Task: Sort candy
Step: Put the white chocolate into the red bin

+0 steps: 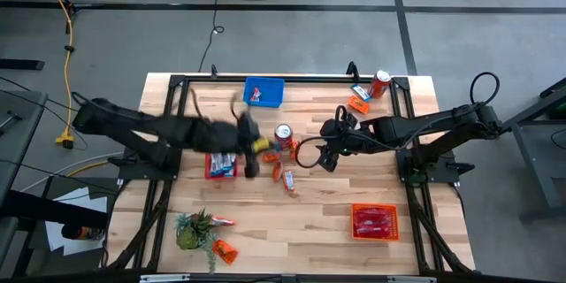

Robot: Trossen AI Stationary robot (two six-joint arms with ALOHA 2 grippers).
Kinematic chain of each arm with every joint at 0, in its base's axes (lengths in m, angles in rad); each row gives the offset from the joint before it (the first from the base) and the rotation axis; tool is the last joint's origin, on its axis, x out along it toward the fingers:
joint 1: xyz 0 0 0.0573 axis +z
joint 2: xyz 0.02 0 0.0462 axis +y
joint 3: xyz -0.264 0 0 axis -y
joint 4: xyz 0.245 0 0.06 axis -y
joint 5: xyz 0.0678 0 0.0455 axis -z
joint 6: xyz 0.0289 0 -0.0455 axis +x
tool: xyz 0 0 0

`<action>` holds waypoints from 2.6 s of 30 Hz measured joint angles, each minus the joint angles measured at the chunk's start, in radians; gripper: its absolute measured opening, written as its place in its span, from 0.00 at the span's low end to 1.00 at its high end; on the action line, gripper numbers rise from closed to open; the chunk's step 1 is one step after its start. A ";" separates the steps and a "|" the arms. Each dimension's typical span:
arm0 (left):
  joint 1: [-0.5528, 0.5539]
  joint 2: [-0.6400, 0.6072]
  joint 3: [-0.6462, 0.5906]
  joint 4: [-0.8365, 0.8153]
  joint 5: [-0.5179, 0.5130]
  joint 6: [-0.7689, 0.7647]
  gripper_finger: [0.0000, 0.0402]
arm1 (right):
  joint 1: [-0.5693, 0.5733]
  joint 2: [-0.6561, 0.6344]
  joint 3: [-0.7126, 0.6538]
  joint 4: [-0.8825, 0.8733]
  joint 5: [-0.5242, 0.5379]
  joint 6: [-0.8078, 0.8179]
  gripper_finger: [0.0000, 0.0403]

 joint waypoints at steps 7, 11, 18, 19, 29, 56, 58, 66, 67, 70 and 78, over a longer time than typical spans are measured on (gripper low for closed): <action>0.144 -0.134 -0.296 0.525 0.100 -0.076 0.00 | 0.000 0.000 0.000 0.105 -0.074 -0.176 0.57; 0.157 -0.164 -0.516 0.900 0.105 -0.190 0.00 | 0.000 0.000 0.000 0.235 -0.149 -0.215 0.57; 0.155 -0.173 -0.709 1.313 0.105 -0.296 0.00 | -0.003 0.006 0.000 0.526 -0.182 -0.214 0.57; 0.155 -0.173 -0.713 1.330 0.106 -0.299 0.00 | -0.005 0.012 0.000 0.594 -0.182 -0.214 0.57; 0.155 -0.176 -0.712 1.374 0.237 -0.290 0.00 | -0.014 0.180 0.000 0.992 -0.164 -0.145 0.57; 0.270 -0.303 -0.712 1.091 0.563 -0.329 0.00 | -0.048 0.222 0.000 0.958 -0.140 -0.163 0.57; 0.277 -0.374 -0.711 0.932 0.539 -0.303 0.00 | -0.052 0.183 0.000 0.887 -0.141 -0.172 0.57; 0.275 -0.712 -0.712 0.198 0.226 -0.284 0.00 | -0.053 0.071 0.000 0.652 -0.139 -0.181 0.57; 0.272 -0.739 -0.712 0.122 0.188 -0.304 0.00 | -0.053 0.066 0.000 0.638 -0.138 -0.181 0.57; 0.256 -0.788 -0.712 -0.072 0.097 -0.383 0.00 | -0.053 0.064 0.000 0.621 -0.112 -0.181 0.57; 0.199 -0.725 -0.712 -0.209 -0.109 -0.817 0.00 | -0.053 0.068 0.000 0.610 -0.073 -0.181 0.57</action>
